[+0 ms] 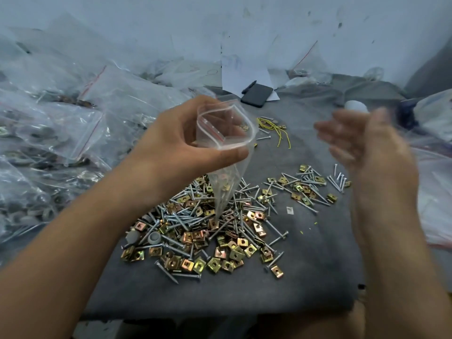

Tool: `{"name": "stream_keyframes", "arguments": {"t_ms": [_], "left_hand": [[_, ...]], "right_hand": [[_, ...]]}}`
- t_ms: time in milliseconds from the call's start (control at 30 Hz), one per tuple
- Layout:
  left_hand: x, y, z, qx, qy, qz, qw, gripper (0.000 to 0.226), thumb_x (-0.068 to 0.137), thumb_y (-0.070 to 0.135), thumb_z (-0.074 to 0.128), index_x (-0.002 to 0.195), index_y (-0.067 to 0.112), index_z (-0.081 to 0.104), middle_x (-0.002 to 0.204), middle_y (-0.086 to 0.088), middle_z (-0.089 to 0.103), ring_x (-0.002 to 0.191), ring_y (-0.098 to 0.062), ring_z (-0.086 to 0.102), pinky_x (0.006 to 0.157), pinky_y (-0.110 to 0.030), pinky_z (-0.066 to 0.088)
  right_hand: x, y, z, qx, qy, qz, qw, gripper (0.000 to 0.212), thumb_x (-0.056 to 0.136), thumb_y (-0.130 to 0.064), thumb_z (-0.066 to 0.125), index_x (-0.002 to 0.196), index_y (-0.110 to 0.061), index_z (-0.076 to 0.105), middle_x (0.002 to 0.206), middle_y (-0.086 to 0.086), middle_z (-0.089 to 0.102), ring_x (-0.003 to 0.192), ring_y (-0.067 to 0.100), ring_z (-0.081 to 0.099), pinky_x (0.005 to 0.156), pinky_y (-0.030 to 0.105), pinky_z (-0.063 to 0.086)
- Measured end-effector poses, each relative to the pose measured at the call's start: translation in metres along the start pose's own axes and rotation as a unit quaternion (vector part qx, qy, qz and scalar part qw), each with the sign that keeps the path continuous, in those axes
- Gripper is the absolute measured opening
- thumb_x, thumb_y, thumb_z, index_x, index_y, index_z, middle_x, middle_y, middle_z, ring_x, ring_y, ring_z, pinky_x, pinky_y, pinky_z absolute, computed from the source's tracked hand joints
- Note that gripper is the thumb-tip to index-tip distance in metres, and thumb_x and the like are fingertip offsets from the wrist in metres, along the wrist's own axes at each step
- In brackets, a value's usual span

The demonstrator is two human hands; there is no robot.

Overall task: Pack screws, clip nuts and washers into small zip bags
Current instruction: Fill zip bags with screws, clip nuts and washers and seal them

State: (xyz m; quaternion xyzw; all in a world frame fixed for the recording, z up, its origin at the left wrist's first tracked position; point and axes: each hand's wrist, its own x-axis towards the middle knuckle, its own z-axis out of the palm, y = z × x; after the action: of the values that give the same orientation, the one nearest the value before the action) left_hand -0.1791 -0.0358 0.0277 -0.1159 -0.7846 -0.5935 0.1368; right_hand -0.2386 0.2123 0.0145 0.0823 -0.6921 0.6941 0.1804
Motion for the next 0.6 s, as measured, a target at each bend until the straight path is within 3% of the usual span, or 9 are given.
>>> {"name": "stream_keyframes", "arguments": {"t_ms": [133, 267, 433, 533, 600], "left_hand": [[0.002, -0.001, -0.004, -0.032, 0.032, -0.012, 0.999, 0.045, 0.069, 0.028, 0.088, 0.110, 0.028, 0.070, 0.109, 0.009, 0.081, 0.101, -0.008, 0.077, 0.085, -0.017, 0.059], [0.003, -0.007, -0.008, -0.133, 0.052, -0.028, 0.989, 0.045, 0.082, 0.017, 0.086, 0.123, 0.017, 0.068, 0.121, -0.009, 0.077, 0.120, -0.031, 0.072, 0.104, -0.048, 0.057], [0.007, -0.008, -0.011, -0.268, 0.076, -0.089, 0.956, 0.044, 0.097, 0.020, 0.063, 0.140, 0.013, 0.056, 0.132, -0.019, 0.072, 0.128, -0.035, 0.068, 0.108, -0.058, 0.052], [0.008, -0.005, -0.016, -0.323, 0.086, -0.114, 0.936, 0.053, 0.103, 0.022, 0.055, 0.154, 0.012, 0.045, 0.132, -0.020, 0.072, 0.127, -0.038, 0.068, 0.110, -0.062, 0.049], [0.008, -0.004, -0.022, -0.315, 0.092, -0.116, 0.938, 0.053, 0.104, 0.023, 0.052, 0.155, 0.011, 0.044, 0.130, -0.018, 0.074, 0.124, -0.037, 0.070, 0.109, -0.061, 0.050]], "right_hand": [[-0.007, 0.037, -0.015, -0.148, -0.039, 0.039, 0.987, 0.024, 0.108, -0.027, 0.053, 0.099, -0.021, 0.075, 0.088, -0.006, 0.079, 0.091, 0.021, 0.074, 0.084, 0.035, 0.057], [-0.010, 0.046, -0.011, -0.271, -0.115, -0.002, 0.956, 0.009, 0.098, -0.026, 0.069, 0.094, -0.029, 0.076, 0.082, -0.015, 0.074, 0.078, 0.001, 0.066, 0.075, 0.030, 0.052], [-0.020, 0.043, 0.005, -0.361, -0.262, -0.060, 0.893, 0.015, 0.096, -0.021, 0.073, 0.105, -0.031, 0.079, 0.102, -0.011, 0.066, 0.095, 0.004, 0.062, 0.084, 0.015, 0.045], [-0.025, 0.036, 0.012, -0.356, -0.321, -0.057, 0.876, 0.017, 0.092, -0.039, 0.075, 0.108, -0.035, 0.077, 0.104, -0.018, 0.059, 0.103, 0.002, 0.056, 0.088, 0.018, 0.045], [-0.025, 0.034, 0.012, -0.405, -0.349, -0.031, 0.844, 0.033, 0.080, -0.058, 0.078, 0.108, -0.041, 0.073, 0.102, -0.019, 0.054, 0.104, 0.003, 0.050, 0.088, 0.025, 0.045]]}}
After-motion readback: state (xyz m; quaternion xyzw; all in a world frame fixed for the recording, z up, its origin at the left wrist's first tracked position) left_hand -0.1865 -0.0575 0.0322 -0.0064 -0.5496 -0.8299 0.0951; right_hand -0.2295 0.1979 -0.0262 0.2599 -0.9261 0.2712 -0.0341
